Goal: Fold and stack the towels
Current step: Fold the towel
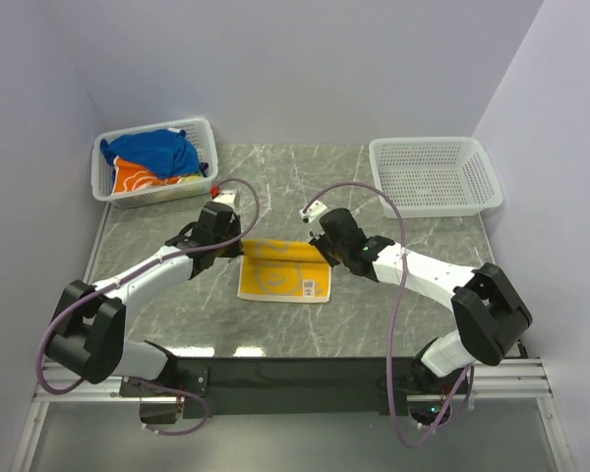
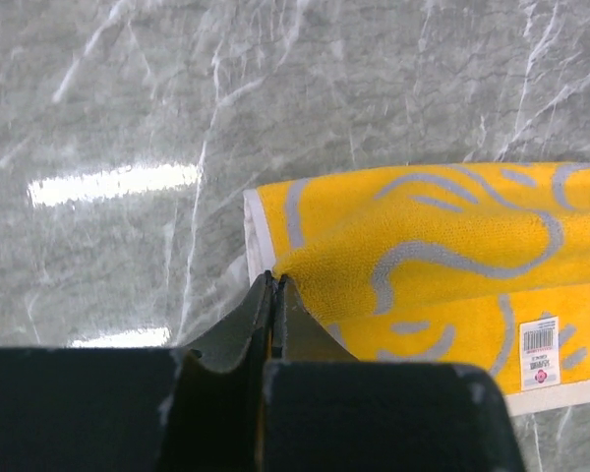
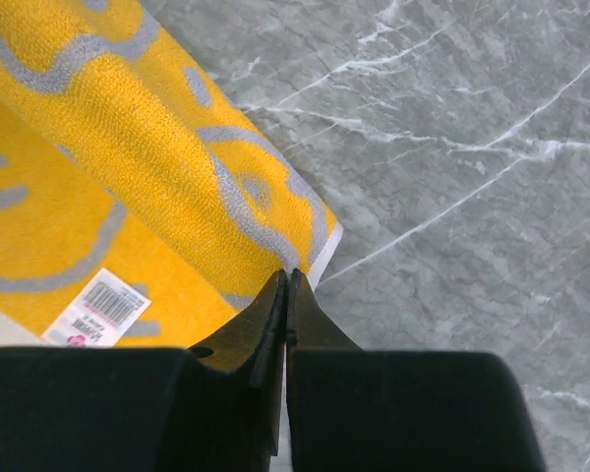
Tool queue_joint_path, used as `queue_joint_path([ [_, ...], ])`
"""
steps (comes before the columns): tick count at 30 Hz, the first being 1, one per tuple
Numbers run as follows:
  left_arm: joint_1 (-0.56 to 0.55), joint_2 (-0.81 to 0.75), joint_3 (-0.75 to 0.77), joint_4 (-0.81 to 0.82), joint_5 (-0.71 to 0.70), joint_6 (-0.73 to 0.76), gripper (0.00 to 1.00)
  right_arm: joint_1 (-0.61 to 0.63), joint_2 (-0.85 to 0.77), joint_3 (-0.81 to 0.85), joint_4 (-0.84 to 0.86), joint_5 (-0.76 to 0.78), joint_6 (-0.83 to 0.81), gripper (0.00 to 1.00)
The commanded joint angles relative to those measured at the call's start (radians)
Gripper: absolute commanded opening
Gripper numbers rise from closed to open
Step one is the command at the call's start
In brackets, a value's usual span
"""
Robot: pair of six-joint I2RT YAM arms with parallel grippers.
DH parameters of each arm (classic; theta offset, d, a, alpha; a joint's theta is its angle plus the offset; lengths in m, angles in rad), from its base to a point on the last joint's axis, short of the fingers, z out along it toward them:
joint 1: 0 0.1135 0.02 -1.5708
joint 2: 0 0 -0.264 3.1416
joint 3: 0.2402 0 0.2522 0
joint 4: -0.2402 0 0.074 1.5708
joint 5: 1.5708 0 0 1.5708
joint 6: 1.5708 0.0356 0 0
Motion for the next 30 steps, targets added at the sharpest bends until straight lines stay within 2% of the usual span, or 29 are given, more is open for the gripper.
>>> queue_joint_path([
  [1,-0.006,-0.035,-0.018,-0.050,-0.022,-0.059,0.01,0.016,-0.040,-0.005,-0.058,-0.010,0.064,0.00],
  [14,-0.009,-0.175,-0.116,-0.134,0.023,-0.201,0.01,0.019,-0.052,-0.045,-0.146,-0.076,0.193,0.00],
  [20,-0.021,-0.181,-0.187,-0.110,0.078,-0.281,0.01,0.022,-0.006,-0.012,-0.182,-0.064,0.196,0.00],
  [30,-0.024,-0.156,-0.213,-0.137,0.051,-0.307,0.01,0.024,0.048,0.031,-0.259,-0.113,0.253,0.00],
])
